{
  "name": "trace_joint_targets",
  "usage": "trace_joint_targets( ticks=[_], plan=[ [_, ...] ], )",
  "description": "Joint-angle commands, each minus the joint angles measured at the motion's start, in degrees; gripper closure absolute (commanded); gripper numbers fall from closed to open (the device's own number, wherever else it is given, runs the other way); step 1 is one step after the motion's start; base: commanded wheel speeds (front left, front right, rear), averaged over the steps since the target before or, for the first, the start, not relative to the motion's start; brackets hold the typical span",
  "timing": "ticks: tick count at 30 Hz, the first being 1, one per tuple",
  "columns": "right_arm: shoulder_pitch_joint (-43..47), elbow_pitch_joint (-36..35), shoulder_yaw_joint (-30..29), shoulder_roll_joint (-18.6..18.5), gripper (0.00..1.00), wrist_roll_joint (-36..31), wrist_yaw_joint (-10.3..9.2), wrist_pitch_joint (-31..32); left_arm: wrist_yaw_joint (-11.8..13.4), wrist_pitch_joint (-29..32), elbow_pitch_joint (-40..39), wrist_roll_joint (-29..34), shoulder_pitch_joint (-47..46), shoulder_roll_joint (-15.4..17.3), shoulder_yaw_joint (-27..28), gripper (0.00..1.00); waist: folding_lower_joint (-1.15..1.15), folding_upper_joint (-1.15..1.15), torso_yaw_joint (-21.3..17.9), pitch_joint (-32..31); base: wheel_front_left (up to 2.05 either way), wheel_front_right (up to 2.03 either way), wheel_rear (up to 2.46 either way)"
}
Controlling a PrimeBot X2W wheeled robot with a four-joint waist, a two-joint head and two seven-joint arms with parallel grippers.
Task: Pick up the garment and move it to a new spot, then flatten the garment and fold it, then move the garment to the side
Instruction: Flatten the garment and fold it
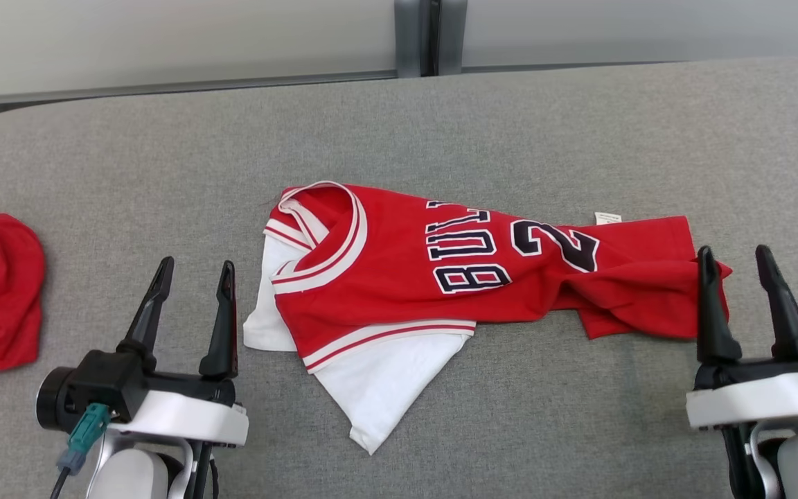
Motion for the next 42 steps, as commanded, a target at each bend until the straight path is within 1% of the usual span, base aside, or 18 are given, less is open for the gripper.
trace_joint_targets(
  ticks=[1, 7, 11, 16, 24, 42],
  plan=[
    [0.8, -0.1, 0.0, -0.1, 0.0, -0.8, 0.0, 0.4, -0.2, 0.0, -0.1, 0.5, 0.4, 0.2, 0.3, 0.0, 0.0, 0.0, -0.2, -0.6, 0.0, 0.0, 0.0],
    [5.9, -2.7, 1.5, 0.9, 0.0, -4.9, 0.0, 2.9, -0.3, 0.0, -0.3, 1.1, 3.4, 0.2, 0.6, 0.0, 0.0, 0.0, -0.7, -3.6, 0.0, 0.0, 0.0],
    [8.9, -3.7, 1.9, 2.0, 0.0, -5.9, 0.0, 3.9, -0.3, 0.0, -0.4, 1.3, 5.4, 0.2, 0.6, 0.0, 0.0, 0.0, -1.1, -5.4, 0.0, 0.0, 0.0],
    [10.7, -4.6, 2.2, 2.4, 0.0, -6.5, 0.0, 4.9, -0.3, 0.0, -0.1, 1.4, 7.1, 0.2, 0.4, 0.0, 0.0, 0.0, -1.0, -7.0, 0.0, 0.0, 0.0],
    [11.2, -5.3, 2.4, 2.8, 0.0, -6.6, 0.0, 5.7, 0.4, 0.0, 0.0, 1.2, 7.7, 0.2, -0.4, 0.0, 0.0, 0.0, -0.4, -7.3, 0.0, 0.0, 0.0],
    [10.3, -5.0, 2.8, 3.0, 0.0, -7.0, 0.0, 5.9, 0.5, 0.0, 0.1, 1.2, 6.6, 0.2, -0.9, 0.0, 0.0, 0.0, 0.1, -6.5, 0.0, 0.0, 0.0]
  ],
)
